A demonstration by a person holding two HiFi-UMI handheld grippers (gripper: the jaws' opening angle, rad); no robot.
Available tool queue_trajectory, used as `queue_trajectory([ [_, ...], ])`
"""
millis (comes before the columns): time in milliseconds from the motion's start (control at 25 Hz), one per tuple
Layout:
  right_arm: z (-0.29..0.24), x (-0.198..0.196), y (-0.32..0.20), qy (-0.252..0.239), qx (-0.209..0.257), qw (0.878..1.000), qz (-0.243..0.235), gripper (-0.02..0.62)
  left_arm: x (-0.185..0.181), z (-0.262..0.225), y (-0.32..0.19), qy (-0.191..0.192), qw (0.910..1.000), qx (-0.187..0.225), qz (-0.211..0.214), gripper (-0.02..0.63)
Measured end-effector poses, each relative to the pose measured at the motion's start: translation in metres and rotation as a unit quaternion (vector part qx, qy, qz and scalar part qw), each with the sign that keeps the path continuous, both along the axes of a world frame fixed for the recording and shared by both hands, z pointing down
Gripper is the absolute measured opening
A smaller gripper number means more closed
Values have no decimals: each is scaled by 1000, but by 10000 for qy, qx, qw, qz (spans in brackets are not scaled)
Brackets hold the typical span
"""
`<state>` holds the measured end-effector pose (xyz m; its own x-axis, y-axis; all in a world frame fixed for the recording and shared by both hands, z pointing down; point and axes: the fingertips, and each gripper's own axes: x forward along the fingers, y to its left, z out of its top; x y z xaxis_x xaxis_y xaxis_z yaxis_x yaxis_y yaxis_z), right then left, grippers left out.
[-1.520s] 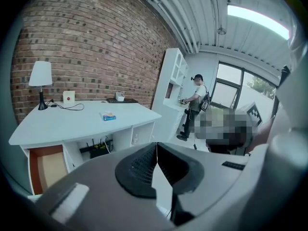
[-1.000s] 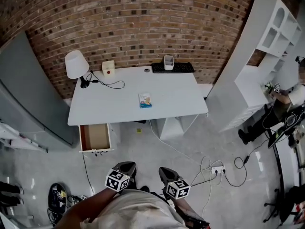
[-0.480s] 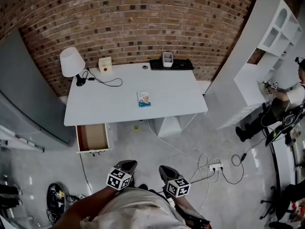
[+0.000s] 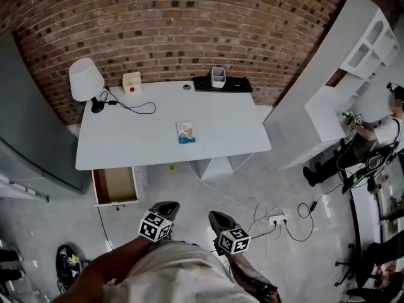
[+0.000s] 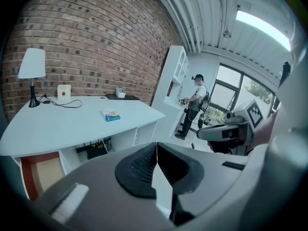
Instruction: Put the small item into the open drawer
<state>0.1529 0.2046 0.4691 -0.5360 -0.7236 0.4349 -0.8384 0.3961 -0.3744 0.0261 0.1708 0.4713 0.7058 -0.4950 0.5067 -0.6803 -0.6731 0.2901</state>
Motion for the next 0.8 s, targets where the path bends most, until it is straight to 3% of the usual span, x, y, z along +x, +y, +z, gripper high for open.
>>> queue_trajectory([
  [800, 3, -45, -91, 311, -52, 9981, 524, 6, -55, 2, -103, 226, 9997, 53, 103, 8],
])
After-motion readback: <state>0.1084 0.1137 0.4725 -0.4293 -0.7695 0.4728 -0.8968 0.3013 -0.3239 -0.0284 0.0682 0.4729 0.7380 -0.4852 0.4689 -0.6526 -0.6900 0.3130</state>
